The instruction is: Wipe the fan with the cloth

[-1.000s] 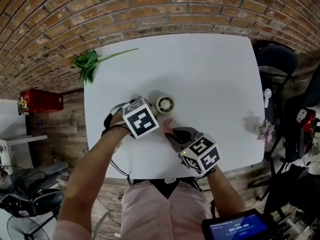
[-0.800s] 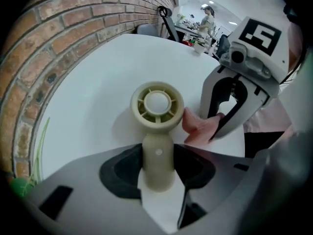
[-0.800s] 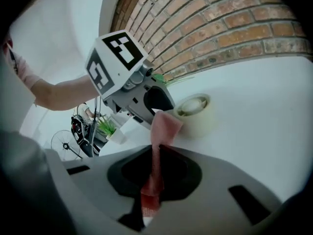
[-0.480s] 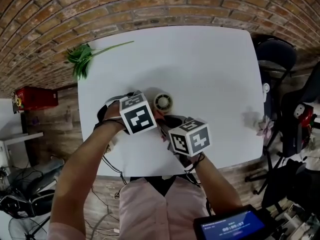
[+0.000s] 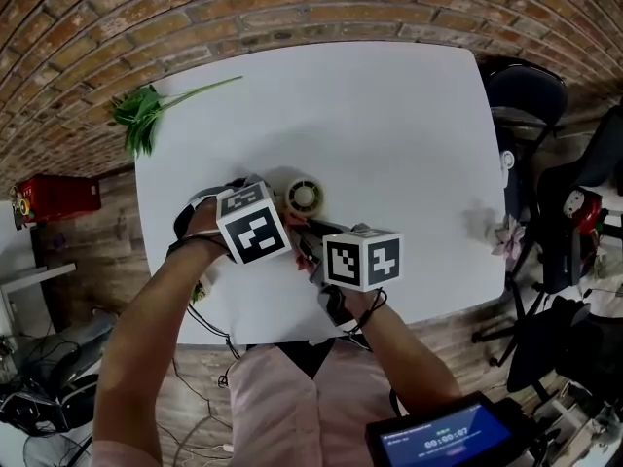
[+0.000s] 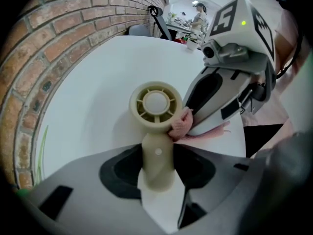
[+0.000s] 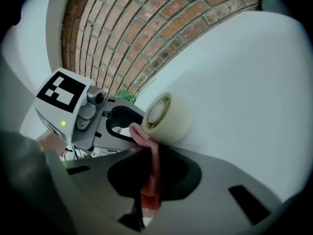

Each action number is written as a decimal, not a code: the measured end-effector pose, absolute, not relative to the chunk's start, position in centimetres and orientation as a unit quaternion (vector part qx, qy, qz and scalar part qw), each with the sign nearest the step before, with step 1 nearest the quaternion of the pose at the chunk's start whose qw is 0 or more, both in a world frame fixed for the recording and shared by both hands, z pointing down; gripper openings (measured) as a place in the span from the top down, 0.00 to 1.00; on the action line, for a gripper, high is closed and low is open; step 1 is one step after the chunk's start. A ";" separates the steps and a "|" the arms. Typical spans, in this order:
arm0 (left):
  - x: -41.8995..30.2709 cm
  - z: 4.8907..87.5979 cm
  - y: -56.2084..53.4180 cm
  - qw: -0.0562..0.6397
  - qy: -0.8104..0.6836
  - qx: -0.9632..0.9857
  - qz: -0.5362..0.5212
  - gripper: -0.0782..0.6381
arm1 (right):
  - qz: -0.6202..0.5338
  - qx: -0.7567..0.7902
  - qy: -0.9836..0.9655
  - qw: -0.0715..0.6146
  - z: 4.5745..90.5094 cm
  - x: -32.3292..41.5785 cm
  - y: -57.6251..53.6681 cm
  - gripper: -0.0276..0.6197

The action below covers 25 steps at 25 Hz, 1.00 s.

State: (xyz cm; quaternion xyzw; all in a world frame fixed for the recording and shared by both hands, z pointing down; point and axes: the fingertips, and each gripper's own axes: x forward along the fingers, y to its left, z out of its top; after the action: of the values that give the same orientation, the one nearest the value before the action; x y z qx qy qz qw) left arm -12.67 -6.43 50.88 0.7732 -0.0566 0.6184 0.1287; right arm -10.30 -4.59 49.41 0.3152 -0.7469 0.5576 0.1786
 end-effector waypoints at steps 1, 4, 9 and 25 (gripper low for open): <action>-12.6 50.9 -6.4 0.127 -0.056 0.774 0.618 0.61 | 0.560 0.317 -0.744 0.177 49.4 -10.1 -4.6 0.91; -12.7 50.9 -6.5 0.126 -0.055 0.775 0.616 0.61 | 0.567 0.320 -0.739 0.175 49.5 -9.8 -4.5 0.91; -12.7 50.9 -6.5 0.124 -0.054 0.776 0.615 0.61 | 0.571 0.325 -0.733 0.175 49.7 -9.1 -4.5 0.91; -12.9 50.9 -6.2 0.094 -0.021 0.771 0.629 0.61 | 0.568 0.340 -0.726 0.188 50.0 -5.7 -4.9 0.91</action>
State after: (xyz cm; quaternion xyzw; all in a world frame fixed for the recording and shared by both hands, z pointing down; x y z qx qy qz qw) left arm -12.88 -6.24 50.94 0.7712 -0.0207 0.6293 0.0938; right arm -5.69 -4.92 50.01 0.3402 -0.7257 0.5675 0.1884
